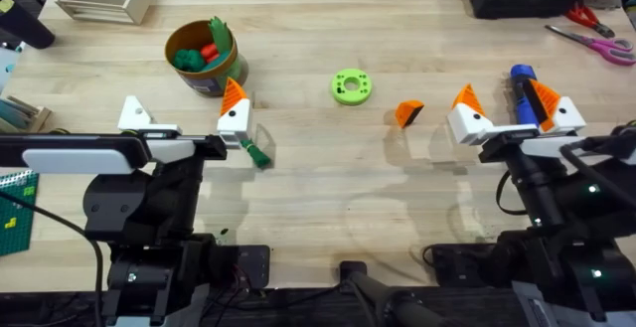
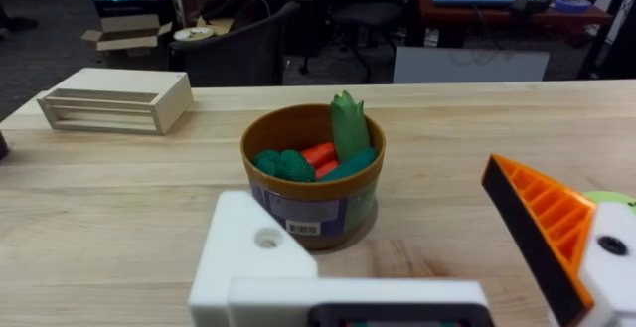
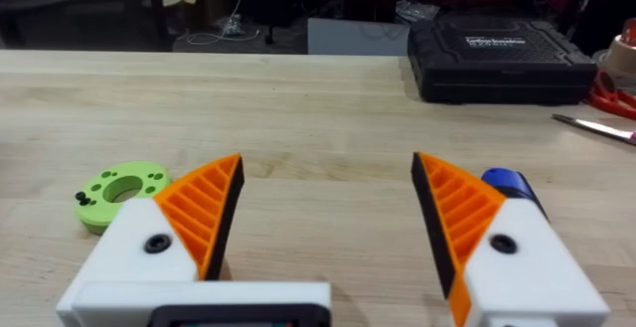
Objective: Pick up the gripper from the table and insert it into the empty holder that is missing its gripper. Then pick up a screw, insert it into the mounting hole, and use the screwdriver to tighten it. Finally, clean up the table by picking up the vegetable and placing it into the bucket.
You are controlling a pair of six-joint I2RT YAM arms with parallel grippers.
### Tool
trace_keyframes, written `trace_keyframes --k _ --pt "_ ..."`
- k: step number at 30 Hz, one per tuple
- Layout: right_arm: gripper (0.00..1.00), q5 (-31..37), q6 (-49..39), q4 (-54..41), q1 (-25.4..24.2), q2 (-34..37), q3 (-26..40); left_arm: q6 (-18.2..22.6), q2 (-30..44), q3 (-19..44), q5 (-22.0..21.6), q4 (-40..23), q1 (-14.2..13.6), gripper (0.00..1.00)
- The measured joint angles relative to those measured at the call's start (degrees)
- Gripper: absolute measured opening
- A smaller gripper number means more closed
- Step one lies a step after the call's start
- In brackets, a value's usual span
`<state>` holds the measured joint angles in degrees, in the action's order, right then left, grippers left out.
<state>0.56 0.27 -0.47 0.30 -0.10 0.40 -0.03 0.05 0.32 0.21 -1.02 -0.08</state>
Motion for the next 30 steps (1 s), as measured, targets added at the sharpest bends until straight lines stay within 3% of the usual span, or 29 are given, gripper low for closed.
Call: trace_keyframes --k 11,15,20,25,30 --pt "0.990 0.00 0.89 -0.43 0.00 0.00 0.06 0.00 -0.02 0.04 0.24 -0.11 0.00 0.987" --pt "0.989 -0.17 4.89 -6.62 0.00 0.07 3.00 -0.09 0.09 2.98 0.44 -9.04 0.00 0.987" --pt "0.989 -1.15 5.73 -24.16 0.00 1.98 13.92 -2.27 6.07 18.22 0.66 -29.51 0.00 0.987" --pt "0.989 -1.73 5.49 -40.17 0.00 9.02 28.60 -4.71 18.97 37.19 2.60 -46.89 0.00 0.987" --pt "0.989 -1.95 5.46 -45.54 0.00 17.97 38.22 -6.13 32.56 48.78 7.21 -55.02 0.00 0.987"
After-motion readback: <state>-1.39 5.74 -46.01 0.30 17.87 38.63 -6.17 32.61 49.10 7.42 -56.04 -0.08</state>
